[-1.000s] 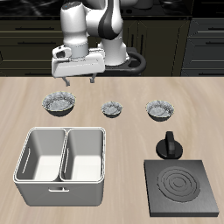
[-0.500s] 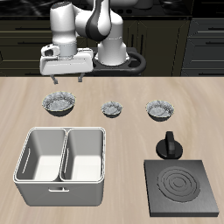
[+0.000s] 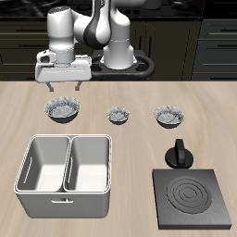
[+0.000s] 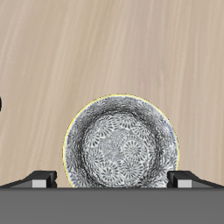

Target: Turn off the flat stove and place the largest bowl on it

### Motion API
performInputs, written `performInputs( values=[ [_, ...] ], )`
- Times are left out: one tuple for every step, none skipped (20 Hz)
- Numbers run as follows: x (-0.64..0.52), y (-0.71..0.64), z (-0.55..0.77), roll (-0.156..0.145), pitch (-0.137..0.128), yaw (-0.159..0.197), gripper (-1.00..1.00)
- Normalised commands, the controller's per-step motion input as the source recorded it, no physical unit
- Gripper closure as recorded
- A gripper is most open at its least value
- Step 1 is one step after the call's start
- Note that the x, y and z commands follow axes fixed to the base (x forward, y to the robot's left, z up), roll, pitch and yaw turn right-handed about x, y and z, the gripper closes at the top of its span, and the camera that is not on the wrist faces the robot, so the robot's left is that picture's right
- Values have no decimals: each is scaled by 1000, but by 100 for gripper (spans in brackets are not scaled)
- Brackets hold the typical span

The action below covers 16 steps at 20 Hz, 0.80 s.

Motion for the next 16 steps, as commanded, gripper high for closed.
performInputs(
  values=[
    [27,49,-60,-1,-2,-48,-100],
    [29,94,-174,-11,-23,12,-100],
    [31,100,-123,10,2,1,-100],
    [77,87,-104,-12,-3,0,-100],
    [94,191,-193,-15,-17,-55,-100],
    [72,204,-221,25,9,27,-100],
    [78,181,-218,-1,-1,4,-100],
    [161,292,-315,39,37,10,-100],
    [110,252,-559,-8,33,47,-100],
    [130,74,-299,3,38,15,-100],
    [45,17,10,0,0,0,-100],
    [98,147,-567,0,58,-15,-100],
    [156,64,-329,-10,52,-30,-100],
    [76,93,-263,-5,31,25,-100],
    [37,11,-260,-6,44,-21,-100],
    [-4,56,-217,-2,-9,-1,-100]
  ],
)
